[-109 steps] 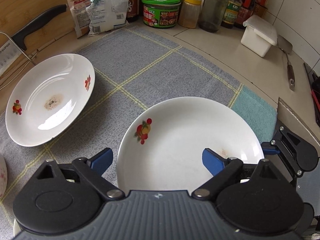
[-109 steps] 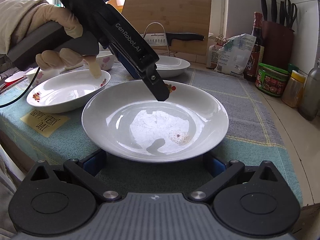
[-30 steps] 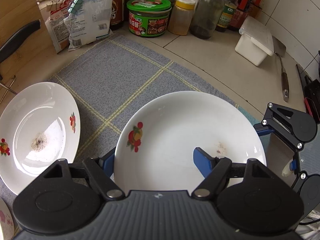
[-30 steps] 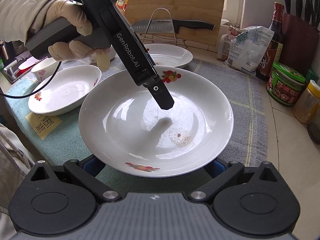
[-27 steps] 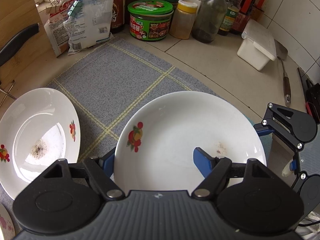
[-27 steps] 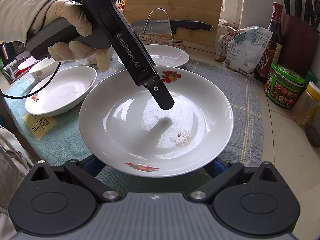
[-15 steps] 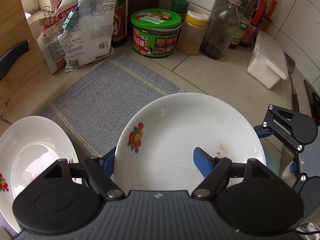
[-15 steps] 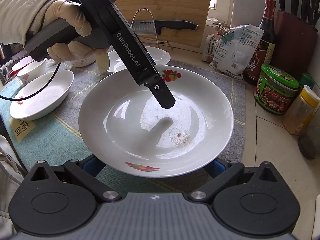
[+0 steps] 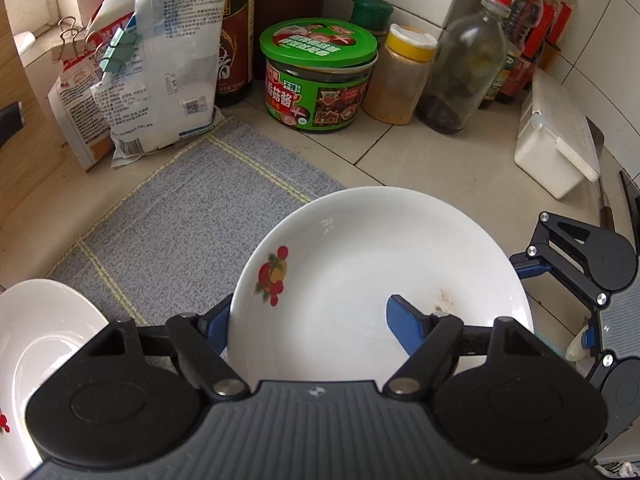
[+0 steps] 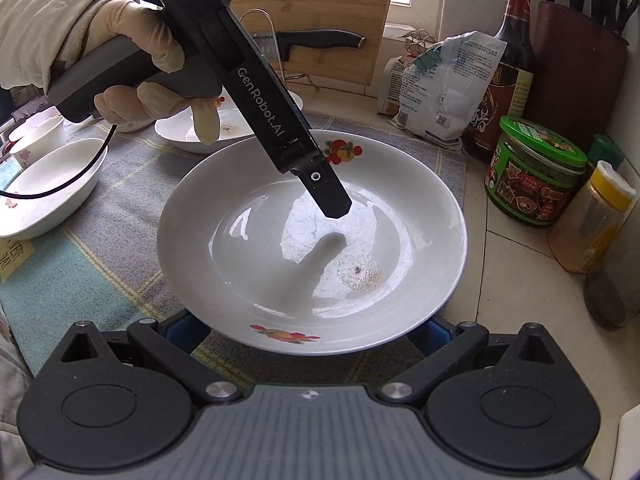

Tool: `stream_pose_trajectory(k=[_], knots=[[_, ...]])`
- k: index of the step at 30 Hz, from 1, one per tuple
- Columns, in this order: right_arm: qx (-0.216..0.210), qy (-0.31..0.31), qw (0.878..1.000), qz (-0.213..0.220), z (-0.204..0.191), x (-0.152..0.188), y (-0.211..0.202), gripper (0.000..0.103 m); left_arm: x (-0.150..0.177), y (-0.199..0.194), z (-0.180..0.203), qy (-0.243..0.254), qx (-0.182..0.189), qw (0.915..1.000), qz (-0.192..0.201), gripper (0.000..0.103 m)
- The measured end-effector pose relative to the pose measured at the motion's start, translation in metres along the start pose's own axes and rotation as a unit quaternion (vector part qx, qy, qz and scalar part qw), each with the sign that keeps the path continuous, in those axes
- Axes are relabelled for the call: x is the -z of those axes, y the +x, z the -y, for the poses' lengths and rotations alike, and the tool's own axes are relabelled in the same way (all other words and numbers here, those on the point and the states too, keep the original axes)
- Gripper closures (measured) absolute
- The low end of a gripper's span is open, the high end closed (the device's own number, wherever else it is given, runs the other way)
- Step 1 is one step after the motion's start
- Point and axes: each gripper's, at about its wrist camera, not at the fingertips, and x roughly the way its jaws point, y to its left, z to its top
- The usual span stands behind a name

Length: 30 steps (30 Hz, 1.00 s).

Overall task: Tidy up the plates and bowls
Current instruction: 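Carry the held plate across the mat toward the other plates with the left gripper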

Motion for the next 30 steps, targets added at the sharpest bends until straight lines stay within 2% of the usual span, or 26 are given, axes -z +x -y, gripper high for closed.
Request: stream_pose_trajectory(k=[10,30], knots=[[0.002,0.001,1.0,-0.005,0.014,0.0,0.011,0.0,-0.006,0.014,-0.005,-0.005,0.0,1.0,-0.002,0.026],[0.007,-0.005,1.0,-0.012,0.014,-0.003,0.016,0.0,-0.009,0.024,-0.004,-0.003,-0.006,1.0,-0.001,0.026]])
